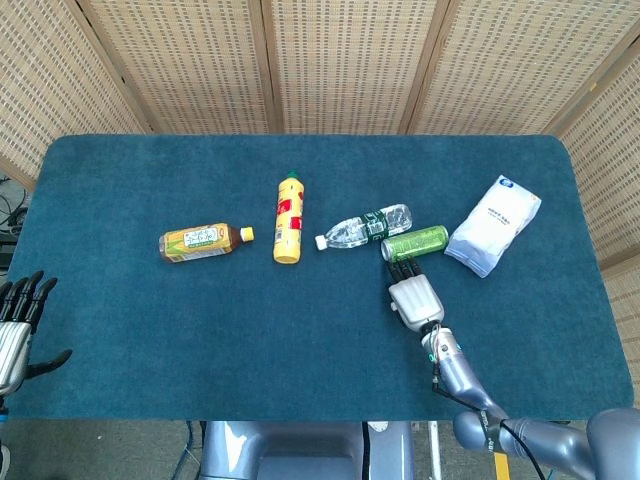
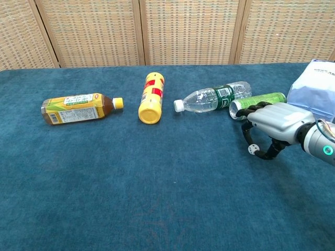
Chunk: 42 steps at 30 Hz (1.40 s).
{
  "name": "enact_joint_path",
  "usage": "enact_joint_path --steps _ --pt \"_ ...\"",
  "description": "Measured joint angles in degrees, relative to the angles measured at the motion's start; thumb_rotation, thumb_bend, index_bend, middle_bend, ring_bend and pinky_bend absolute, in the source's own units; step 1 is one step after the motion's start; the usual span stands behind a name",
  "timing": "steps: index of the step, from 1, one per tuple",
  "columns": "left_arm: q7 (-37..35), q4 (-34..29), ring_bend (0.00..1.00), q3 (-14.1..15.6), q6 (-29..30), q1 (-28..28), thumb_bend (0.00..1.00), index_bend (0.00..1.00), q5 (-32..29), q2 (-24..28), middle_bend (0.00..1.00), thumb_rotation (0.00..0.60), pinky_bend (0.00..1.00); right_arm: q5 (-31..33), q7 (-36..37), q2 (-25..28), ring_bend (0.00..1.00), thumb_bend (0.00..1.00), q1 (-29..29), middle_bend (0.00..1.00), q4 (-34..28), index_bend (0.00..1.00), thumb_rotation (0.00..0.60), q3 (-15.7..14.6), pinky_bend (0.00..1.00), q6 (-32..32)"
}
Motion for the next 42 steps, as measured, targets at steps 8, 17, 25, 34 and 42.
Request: enact_joint_path --steps 8,17,25,34,42 --pt "0.0 0.0 0.0 0.0 -0.1 0.0 0.13 0.0 0.0 0.0 0.0 0.6 0.0 -0.7 -0.7 0.3 0.0 0.41 0.1 0.09 -0.5 0.51 0.6 -0.4 0.02 1.1" --pt "-0.1 0.0 0.0 0.0 0.0 0.0 0.13 0.0 0.0 0.0 0.0 0.6 0.0 -1.8 -5.6 4.1 0.0 0.41 0.7 0.09 -7.7 0.51 0.6 1.0 0.03 5.6" --pt "-0.2 0.0 0.0 0.0 0.2 0.1 0.13 0.0 0.0 0.0 0.0 0.6 0.0 -0.5 -11.3 10.4 0.0 0.41 1.2 0.09 -17.0 0.51 0.6 3.5 0.04 9.4" --pt "0.2 -0.1 0.0 0.0 0.2 0.0 0.13 0.0 0.0 0.0 0.0 0.6 0.0 0.9 -15.1 17.5 0.0 0.41 1.6 0.09 -25.8 0.51 0.6 6.1 0.05 13.4" --pt "0.2 -0.1 0.0 0.0 0.4 0.1 0.13 0.0 0.1 -0.1 0.0 0.6 0.0 1.7 -15.7 19.5 0.0 0.4 1.6 0.09 -28.8 0.51 0.6 5.9 0.05 14.9"
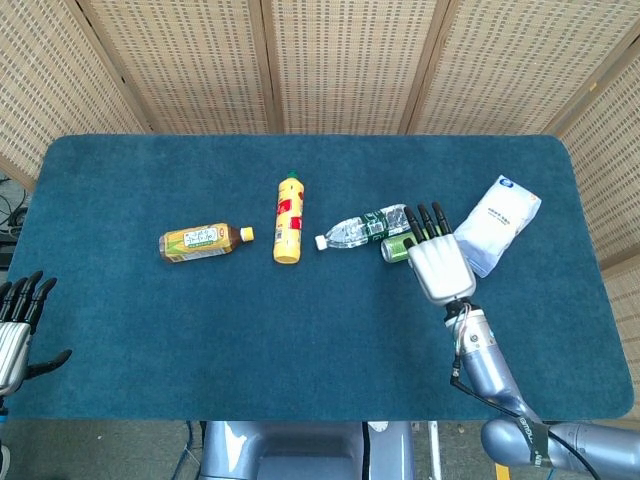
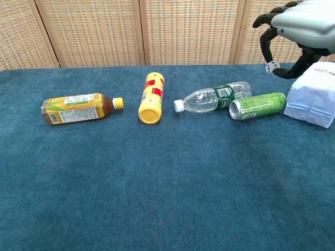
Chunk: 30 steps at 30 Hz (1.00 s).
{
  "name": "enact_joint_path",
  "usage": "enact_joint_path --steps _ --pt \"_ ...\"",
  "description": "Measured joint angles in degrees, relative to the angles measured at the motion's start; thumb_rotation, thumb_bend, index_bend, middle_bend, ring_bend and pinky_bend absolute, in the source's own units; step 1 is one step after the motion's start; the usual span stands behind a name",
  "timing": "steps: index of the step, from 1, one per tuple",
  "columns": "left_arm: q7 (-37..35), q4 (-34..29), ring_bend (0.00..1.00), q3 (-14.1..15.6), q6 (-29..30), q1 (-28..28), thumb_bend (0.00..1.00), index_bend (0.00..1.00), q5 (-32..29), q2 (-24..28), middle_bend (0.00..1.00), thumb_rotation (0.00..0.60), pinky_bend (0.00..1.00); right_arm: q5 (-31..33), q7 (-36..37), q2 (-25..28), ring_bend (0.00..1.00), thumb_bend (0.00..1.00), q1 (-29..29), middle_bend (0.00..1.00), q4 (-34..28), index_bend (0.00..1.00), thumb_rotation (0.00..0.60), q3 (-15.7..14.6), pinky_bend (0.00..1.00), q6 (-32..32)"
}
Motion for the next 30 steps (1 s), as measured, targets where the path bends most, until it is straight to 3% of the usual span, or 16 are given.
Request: enact_joint_path --steps 9,30 --pt "-0.2 0.1 0.0 0.0 -0.1 0.0 0.13 0.0 -0.1 0.1 0.0 0.6 0.0 1.1 0.6 -0.3 0.0 0.36 0.1 0.02 0.0 0.42 0.6 -0.9 0.05 0.2" --pt "0.0 0.0 0.0 0.1 -0.1 0.0 0.13 0.0 0.2 0.0 0.0 0.6 0.0 2.1 5.0 -0.2 0.0 0.36 -0.7 0.0 2.7 0.4 0.6 -3.0 0.05 0.0"
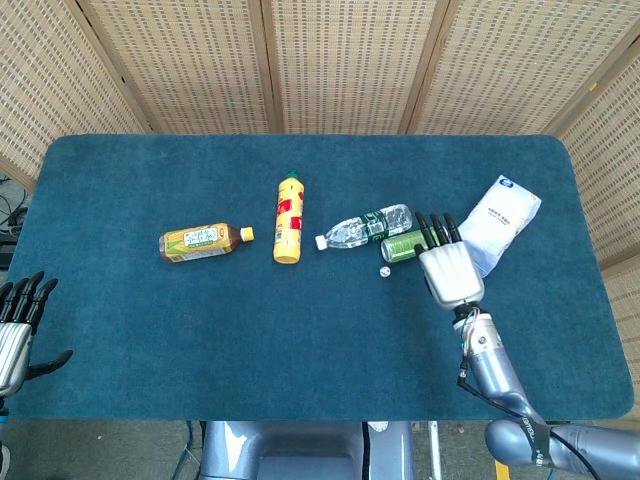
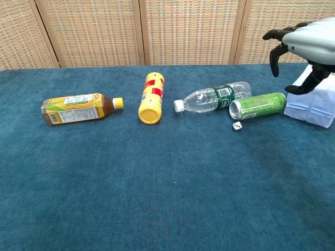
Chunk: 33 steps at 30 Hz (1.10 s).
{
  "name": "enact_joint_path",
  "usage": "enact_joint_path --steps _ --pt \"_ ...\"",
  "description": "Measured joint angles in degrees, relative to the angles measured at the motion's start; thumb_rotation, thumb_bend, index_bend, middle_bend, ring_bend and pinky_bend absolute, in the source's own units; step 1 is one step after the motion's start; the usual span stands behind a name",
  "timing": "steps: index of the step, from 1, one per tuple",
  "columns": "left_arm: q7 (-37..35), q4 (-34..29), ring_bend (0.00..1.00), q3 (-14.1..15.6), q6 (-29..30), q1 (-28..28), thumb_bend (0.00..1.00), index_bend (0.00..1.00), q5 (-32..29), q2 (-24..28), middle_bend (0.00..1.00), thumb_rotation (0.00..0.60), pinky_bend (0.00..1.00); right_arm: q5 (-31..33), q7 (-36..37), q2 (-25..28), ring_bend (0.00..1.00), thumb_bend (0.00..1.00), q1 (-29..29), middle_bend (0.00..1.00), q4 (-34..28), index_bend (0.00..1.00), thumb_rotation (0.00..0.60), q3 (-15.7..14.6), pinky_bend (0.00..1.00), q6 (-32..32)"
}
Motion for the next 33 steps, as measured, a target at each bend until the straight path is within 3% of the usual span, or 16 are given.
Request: enact_joint_path --steps 7,12,17,21,28,33 --pt "-0.4 0.1 0.0 -0.2 0.1 0.1 0.13 0.0 -0.4 0.1 0.0 0.6 0.0 -4.5 5.4 1.1 0.0 0.26 -3.1 0.0 0.1 0.35 0.6 -2.6 0.05 1.7" --pt "-1.2 0.8 0.0 -0.6 -0.1 0.1 0.13 0.0 -1.2 0.0 0.0 0.6 0.0 -10.3 12.0 2.8 0.0 0.14 -7.2 0.0 0.9 0.21 0.6 -5.7 0.04 4.4" --pt "-1.6 1.6 0.0 -0.9 -0.8 -0.3 0.13 0.0 -1.8 -0.4 0.0 0.6 0.0 -14.3 19.8 4.7 0.0 0.1 -12.0 0.0 3.4 0.09 0.6 -8.6 0.0 7.5" --pt "-1.3 1.9 0.0 -0.9 -0.9 -0.4 0.13 0.0 -1.7 -0.8 0.0 0.6 0.0 -16.6 27.0 4.9 0.0 0.05 -15.6 0.0 7.8 0.01 0.6 -10.2 0.0 9.8" --pt "-1.5 2.4 0.0 -0.9 -0.3 -0.3 0.13 0.0 -1.3 -1.2 0.0 0.6 0.0 -20.7 39.5 3.0 0.0 0.05 -22.8 0.0 19.5 0.0 0.6 -12.2 0.0 15.3" --pt "-1.6 2.5 0.0 -0.9 -0.2 -0.3 0.13 0.0 -1.3 -1.2 0.0 0.6 0.0 -21.9 43.3 1.7 0.0 0.07 -26.9 0.0 24.1 0.0 0.6 -12.4 0.0 18.2"
